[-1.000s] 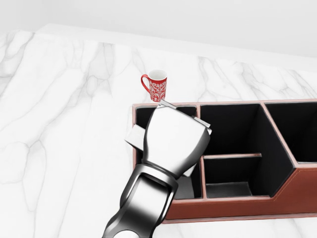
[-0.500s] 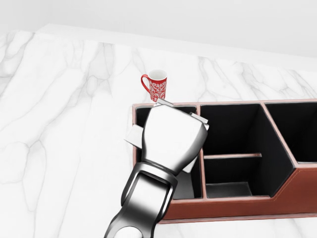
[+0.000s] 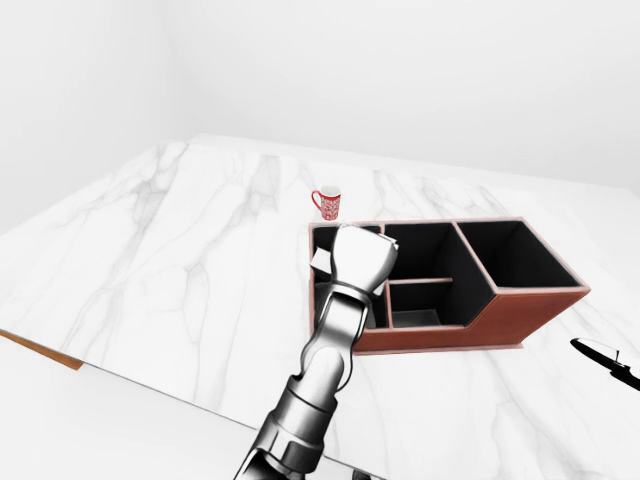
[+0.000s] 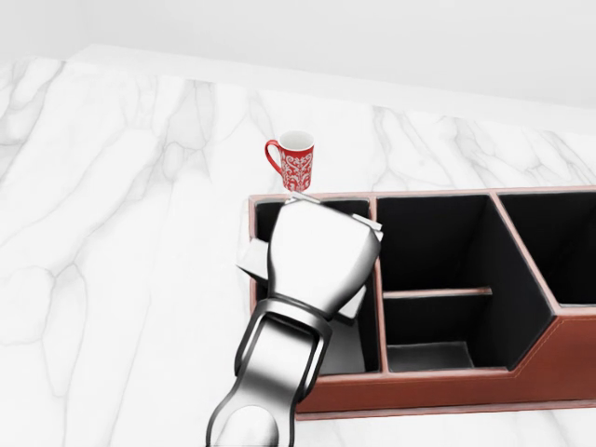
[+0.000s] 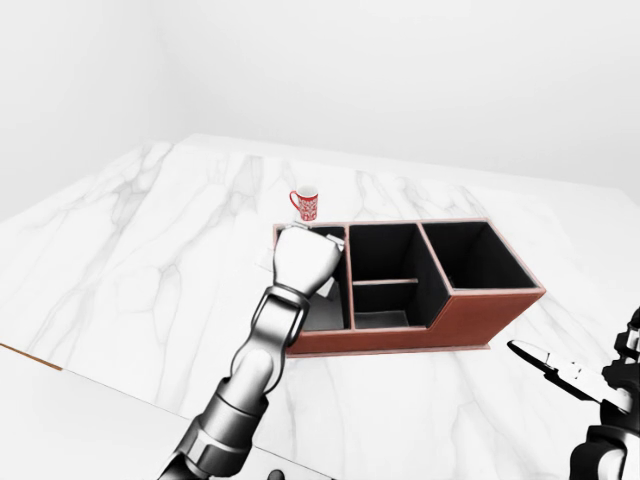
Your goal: Pick up the book and place it in the left compartment of the caddy.
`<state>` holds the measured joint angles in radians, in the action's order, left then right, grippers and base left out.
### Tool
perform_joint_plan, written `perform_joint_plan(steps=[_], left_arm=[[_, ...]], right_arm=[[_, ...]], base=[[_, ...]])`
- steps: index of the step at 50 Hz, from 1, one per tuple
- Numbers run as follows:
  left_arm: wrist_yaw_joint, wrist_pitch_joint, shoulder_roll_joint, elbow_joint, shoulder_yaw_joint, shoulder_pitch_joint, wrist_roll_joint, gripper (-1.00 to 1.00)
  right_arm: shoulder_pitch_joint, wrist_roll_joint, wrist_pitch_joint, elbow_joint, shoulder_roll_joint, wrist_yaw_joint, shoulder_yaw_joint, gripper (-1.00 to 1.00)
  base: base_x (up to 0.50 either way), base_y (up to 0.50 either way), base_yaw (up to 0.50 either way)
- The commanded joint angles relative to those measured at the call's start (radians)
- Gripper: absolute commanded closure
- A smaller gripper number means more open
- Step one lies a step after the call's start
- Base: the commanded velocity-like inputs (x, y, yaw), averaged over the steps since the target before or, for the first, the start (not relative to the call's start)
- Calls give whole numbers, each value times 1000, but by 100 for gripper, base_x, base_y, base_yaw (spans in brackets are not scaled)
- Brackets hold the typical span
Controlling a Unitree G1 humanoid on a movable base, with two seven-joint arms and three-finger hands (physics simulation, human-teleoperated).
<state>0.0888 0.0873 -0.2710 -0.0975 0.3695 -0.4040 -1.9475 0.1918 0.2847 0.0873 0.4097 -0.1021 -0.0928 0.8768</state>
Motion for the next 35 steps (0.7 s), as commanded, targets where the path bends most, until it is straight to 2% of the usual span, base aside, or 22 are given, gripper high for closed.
perform_joint_plan(steps=[1,20,25,28,35], left_arm=[[-70,0,-16,-69,-32,-24,7,100],[-183,0,-4,-302,-72,-110,106,100],[-206,0,3,-374,-82,-144,88,100],[-252,0,8,-445,-98,-180,115,100],[-304,0,12,-566,-108,-232,157,100]], right_arm=[[-1,0,0,-3,-1,0,0,-100],[1,2,0,2,-1,0,-1,-100],[1,1,0,1,1,-2,1,-100],[1,1,0,1,2,-4,1,-100],[3,2,0,1,2,-3,4,-100]], base=[[0,0,0],[0,0,0],[0,0,0],[0,0,0],[0,0,0]])
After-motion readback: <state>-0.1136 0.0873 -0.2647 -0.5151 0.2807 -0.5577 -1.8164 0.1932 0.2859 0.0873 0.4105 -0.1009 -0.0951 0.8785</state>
